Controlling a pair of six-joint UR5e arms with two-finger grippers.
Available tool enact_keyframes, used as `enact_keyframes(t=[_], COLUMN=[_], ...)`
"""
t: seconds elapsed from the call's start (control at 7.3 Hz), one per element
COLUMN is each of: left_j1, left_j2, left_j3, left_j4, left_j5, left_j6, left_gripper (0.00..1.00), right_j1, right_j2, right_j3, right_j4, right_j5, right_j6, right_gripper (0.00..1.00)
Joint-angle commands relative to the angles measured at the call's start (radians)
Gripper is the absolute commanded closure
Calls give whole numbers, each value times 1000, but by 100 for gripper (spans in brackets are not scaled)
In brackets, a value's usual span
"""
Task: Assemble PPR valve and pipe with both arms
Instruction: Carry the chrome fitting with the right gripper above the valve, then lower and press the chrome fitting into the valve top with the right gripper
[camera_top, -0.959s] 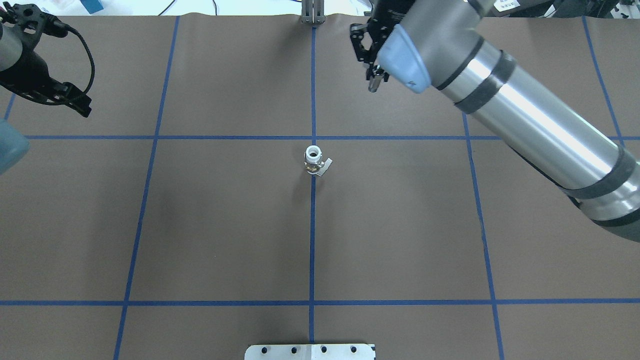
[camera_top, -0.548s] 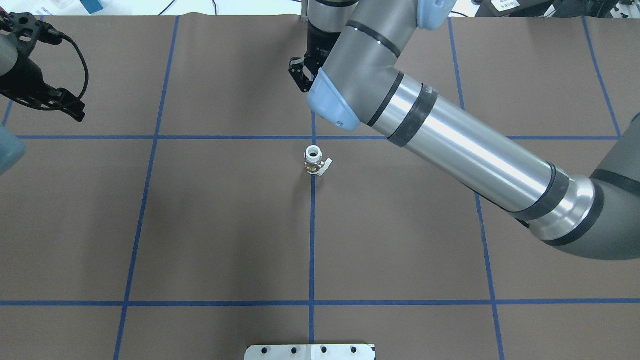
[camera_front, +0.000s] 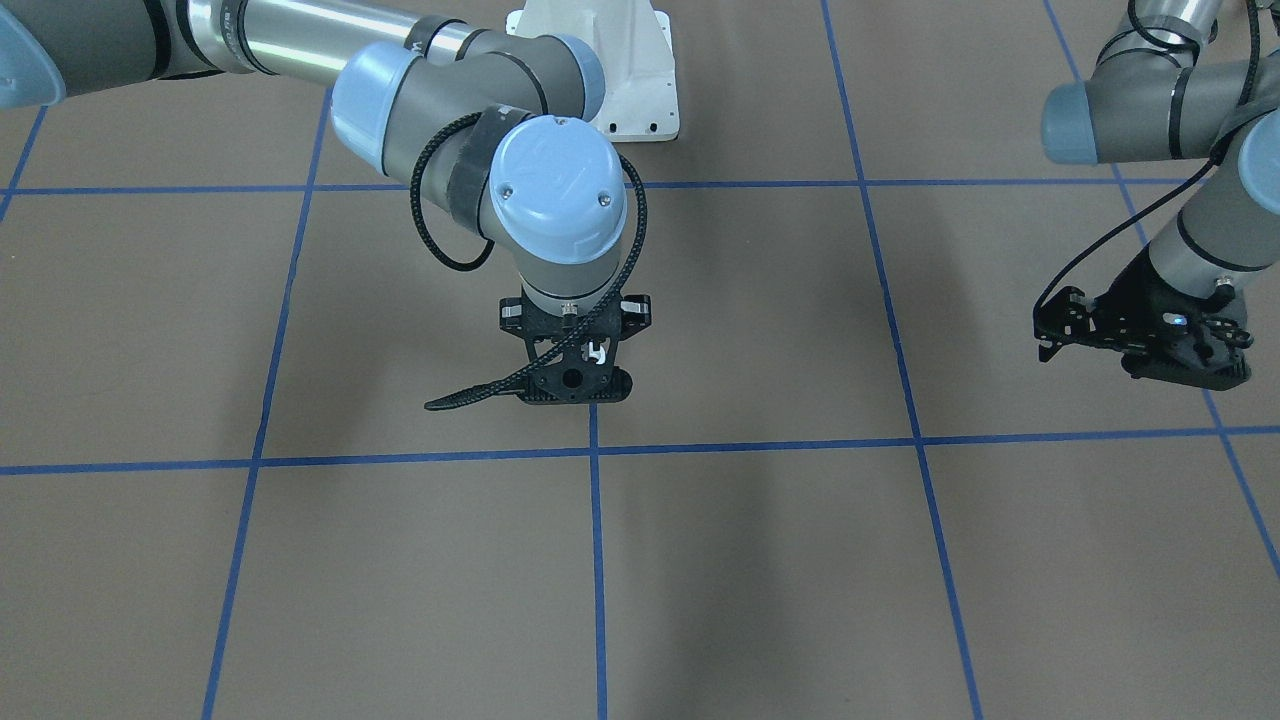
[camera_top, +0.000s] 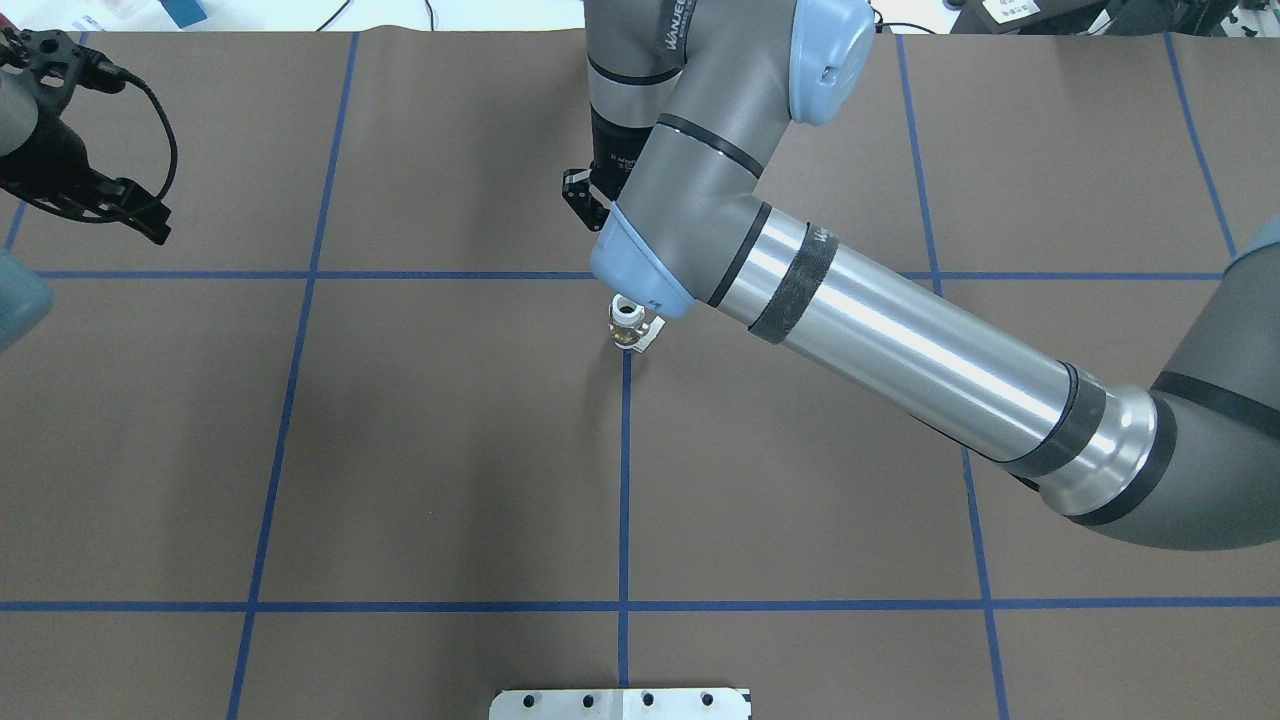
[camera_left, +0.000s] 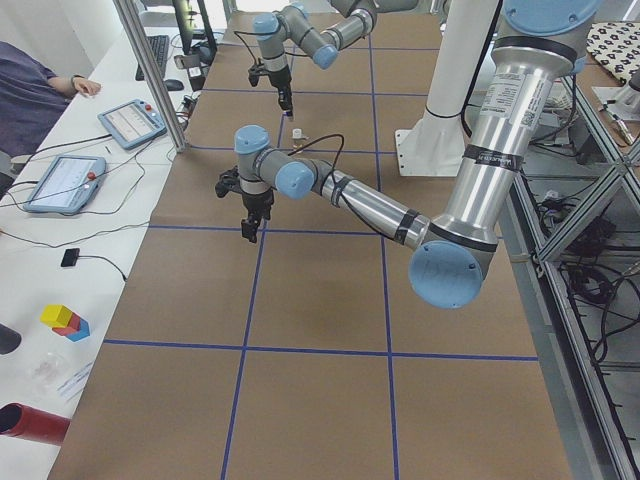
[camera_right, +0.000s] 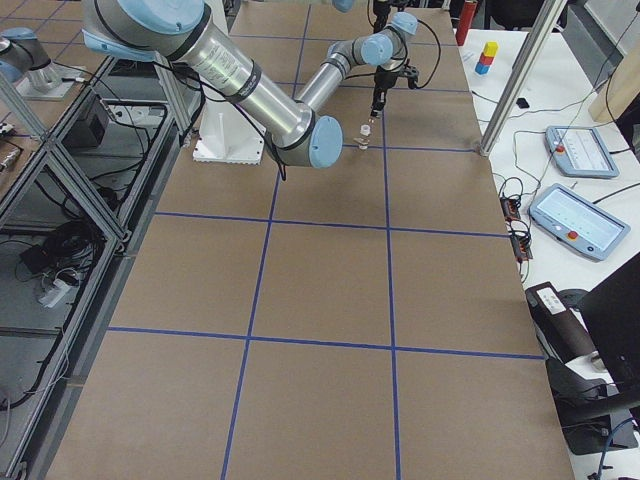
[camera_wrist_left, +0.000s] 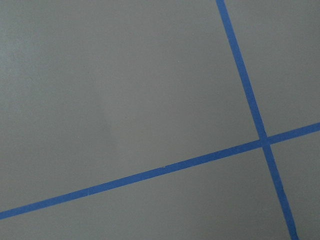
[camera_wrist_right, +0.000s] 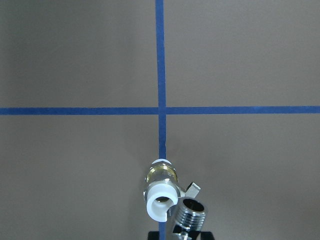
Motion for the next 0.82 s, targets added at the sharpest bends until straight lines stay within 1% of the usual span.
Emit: enact_keyframes(t=[0.0,0.69], left_j1=[1,-1], left_j2=[0,0], left_j3=[0,-1], left_j4=[0,0], left_j5=[0,0], left_j6=[-2,-5], left_gripper=[0,0], right_j1=[-9,-22], right_j2=[-4,-11], right_j3=[-12,-14], right_j4=[18,61], right_j5=[-1,-2], right_j6=[0,0], right_gripper=[100,100])
